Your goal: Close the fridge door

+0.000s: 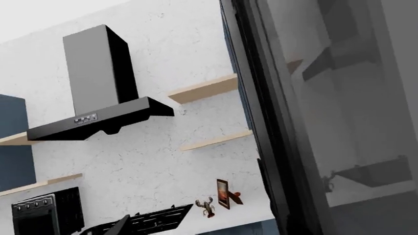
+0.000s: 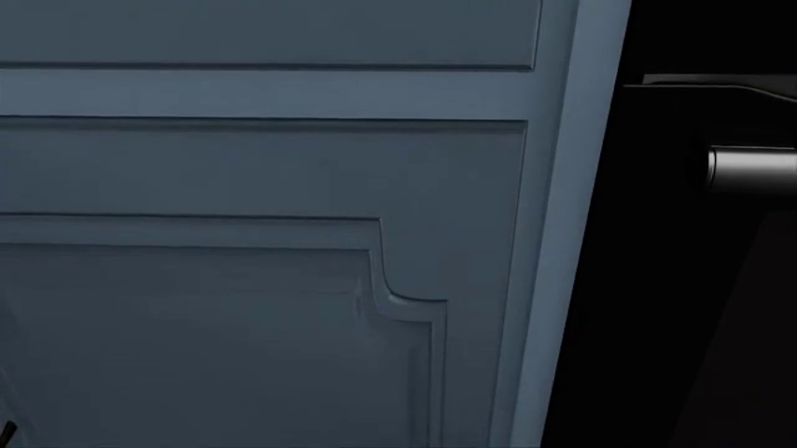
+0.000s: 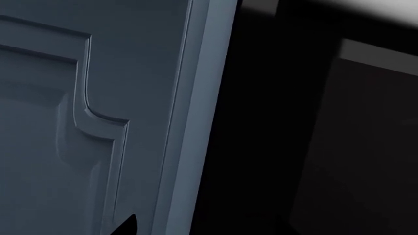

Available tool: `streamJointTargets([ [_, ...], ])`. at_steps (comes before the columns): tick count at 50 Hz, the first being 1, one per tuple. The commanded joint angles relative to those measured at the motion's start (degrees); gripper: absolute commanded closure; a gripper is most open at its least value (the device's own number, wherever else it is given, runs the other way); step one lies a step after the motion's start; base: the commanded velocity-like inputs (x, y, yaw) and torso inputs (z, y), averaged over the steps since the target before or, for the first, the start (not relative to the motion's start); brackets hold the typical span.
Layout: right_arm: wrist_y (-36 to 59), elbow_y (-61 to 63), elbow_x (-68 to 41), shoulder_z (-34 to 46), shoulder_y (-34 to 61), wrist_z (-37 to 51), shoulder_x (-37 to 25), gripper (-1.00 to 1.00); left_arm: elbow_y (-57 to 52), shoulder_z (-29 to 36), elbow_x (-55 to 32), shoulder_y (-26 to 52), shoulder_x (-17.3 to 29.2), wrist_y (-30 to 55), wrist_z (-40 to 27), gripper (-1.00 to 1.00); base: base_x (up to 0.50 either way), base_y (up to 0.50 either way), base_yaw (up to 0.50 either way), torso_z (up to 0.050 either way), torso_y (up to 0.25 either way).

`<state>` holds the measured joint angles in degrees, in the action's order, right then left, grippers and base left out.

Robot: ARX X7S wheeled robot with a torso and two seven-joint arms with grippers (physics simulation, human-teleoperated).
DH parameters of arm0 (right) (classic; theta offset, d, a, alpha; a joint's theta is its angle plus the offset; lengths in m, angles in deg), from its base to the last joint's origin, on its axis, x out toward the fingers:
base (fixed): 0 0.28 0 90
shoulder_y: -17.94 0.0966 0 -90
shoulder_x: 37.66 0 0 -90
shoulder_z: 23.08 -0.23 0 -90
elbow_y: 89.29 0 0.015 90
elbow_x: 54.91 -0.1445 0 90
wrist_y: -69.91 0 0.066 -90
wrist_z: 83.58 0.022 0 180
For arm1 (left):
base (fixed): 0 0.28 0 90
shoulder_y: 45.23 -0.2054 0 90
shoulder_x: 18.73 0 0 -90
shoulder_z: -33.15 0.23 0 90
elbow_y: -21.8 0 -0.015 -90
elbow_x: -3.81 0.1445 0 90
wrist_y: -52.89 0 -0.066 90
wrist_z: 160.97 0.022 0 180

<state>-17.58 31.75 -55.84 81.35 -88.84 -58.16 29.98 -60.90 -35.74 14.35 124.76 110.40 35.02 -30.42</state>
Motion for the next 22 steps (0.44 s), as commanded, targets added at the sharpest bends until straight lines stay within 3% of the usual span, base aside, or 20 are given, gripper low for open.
streamJointTargets([
  [1,0.5,0.2,0.56,0.0,-0.42,0.79,0.2,-1.0,33.34,9.38,-7.68,8.3,-10.1,-36.04,0.88,-1.0,0.02,0.01,-0.01,0.0,0.0],
  [7,1.6,0.26,0.89,0.27,0.05,1.03,0.38,-1.0,44.59,10.56,-6.95,12.1,-13.66,-42.82,0.31,-1.0,0.02,0.01,-0.01,0.002,0.0],
  [22,1.86,0.58,0.88,0.6,0.17,1.12,0.14,-1.0,36.05,10.5,-6.68,10.79,-11.69,-38.02,1.3,-1.0,0.02,0.01,-0.01,0.001,0.0],
])
